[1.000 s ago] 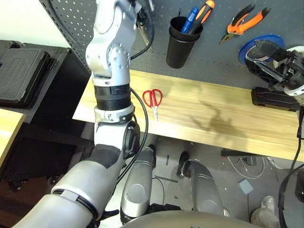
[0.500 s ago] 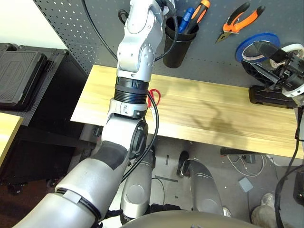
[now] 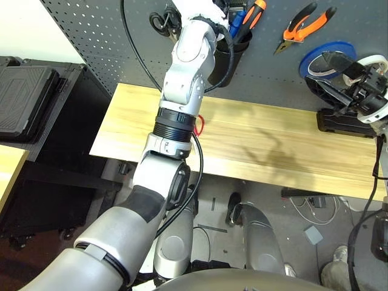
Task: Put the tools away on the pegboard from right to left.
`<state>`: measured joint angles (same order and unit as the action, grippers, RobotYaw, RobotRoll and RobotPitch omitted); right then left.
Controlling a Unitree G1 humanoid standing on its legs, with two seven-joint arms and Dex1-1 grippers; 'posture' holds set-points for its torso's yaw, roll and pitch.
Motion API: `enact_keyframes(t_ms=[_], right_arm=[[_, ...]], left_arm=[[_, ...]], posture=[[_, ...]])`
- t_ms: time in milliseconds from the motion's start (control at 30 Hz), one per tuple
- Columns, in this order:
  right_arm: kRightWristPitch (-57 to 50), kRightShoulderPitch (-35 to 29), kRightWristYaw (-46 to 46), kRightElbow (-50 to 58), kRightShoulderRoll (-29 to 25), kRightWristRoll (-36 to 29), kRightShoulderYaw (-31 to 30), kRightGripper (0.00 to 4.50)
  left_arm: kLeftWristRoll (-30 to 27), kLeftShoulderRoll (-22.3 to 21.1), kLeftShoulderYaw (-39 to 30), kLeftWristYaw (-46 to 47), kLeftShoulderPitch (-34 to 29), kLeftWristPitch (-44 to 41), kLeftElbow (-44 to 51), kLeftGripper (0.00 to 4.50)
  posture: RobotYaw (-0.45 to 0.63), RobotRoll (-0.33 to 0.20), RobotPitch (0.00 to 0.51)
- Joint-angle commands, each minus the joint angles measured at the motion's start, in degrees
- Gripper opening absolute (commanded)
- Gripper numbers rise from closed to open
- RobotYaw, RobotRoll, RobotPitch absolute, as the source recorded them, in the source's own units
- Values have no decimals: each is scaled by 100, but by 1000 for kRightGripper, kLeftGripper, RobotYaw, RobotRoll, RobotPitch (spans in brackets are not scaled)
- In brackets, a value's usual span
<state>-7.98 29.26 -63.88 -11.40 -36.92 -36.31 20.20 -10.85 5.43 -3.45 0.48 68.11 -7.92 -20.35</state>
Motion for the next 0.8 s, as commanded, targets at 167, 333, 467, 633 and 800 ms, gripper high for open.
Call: enact_keyframes(t_ms=[167, 333, 467, 633, 800], right_arm=[[-74, -175, -105, 91, -19, 58, -213, 4500], [-182, -613, -292, 328, -39, 147, -445, 4500], [-252, -1082, -495, 534, -89, 260, -711, 4500], [-73, -1485, -525, 509, -71, 672, -1091, 4500], [335, -1467, -380, 143, 16, 1226, -1439, 4500]], left_arm=[[-71, -237, -181, 267, 188, -755, 1203, 4487], [8, -761, -152, 285, -31, -1740, 2478, 4487], [-93, -1011, -280, 464, -523, -2799, 3438, 4487], [69, -1308, -71, 508, -1771, -3987, 4598, 4487], [228, -1421, 236, 539, -3093, -4653, 5383, 4487]], posture=[[149, 0, 274], [170, 0, 280], [193, 0, 284], [241, 0, 297], [257, 0, 301]])
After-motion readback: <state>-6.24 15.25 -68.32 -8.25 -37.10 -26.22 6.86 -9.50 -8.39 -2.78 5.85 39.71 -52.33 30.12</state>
